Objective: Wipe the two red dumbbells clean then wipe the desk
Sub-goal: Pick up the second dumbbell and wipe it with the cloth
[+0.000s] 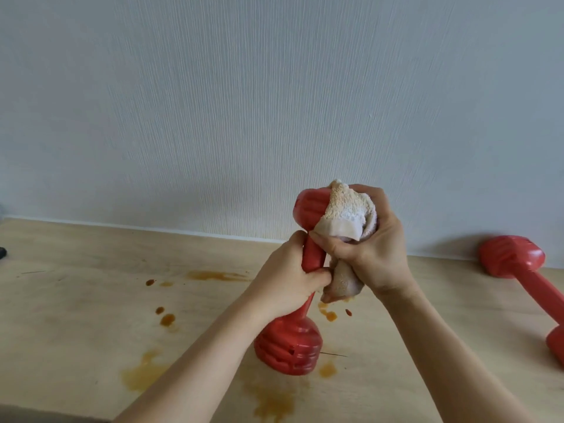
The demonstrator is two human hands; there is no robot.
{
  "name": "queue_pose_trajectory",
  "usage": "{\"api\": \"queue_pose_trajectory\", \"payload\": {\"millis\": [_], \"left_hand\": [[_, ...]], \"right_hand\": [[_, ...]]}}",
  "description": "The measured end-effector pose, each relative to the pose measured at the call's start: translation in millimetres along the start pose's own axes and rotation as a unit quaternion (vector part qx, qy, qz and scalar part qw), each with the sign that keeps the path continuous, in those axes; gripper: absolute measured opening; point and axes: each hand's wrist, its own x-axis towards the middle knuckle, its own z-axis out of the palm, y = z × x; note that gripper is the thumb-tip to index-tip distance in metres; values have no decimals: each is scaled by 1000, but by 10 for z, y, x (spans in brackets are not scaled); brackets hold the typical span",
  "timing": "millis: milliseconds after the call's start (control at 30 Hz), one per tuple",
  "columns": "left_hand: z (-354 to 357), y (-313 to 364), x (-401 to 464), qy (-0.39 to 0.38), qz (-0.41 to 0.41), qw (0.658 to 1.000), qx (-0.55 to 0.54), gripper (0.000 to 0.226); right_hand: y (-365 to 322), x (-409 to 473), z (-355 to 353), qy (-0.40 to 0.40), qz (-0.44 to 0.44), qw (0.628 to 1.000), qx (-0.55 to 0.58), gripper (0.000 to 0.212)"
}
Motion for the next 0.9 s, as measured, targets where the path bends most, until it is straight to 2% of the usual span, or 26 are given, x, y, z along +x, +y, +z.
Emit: {"api": "queue_pose_trajectory", "payload": {"millis": [100, 167, 267, 400, 533, 733, 900], "left_hand": [[75, -5, -189, 97, 3, 988, 120, 30], [151, -8, -282, 147, 14, 967, 207, 29], [226, -58, -324, 198, 39, 949, 242, 35], [147, -116, -254, 164, 27, 973, 160, 33], [68, -167, -203, 114, 38, 986, 118, 35], [-38, -217, -87, 30, 47, 995, 84, 37], [-37, -189, -92, -36, 28, 999, -20, 32]], "right_hand": [[-28, -15, 49, 19, 1, 999, -37, 58], [-49, -39, 92, 25, -4, 998, -64, 59], [-80, -71, 136, 24, -8, 996, -84, 65], [-54, -75, 152, 17, 3, 996, -83, 72], [8, -66, 111, 4, 21, 1000, -19, 78], [10, -65, 57, -65, 19, 995, 68, 63], [-19, -110, 61, -14, 20, 1000, 17, 61]]}}
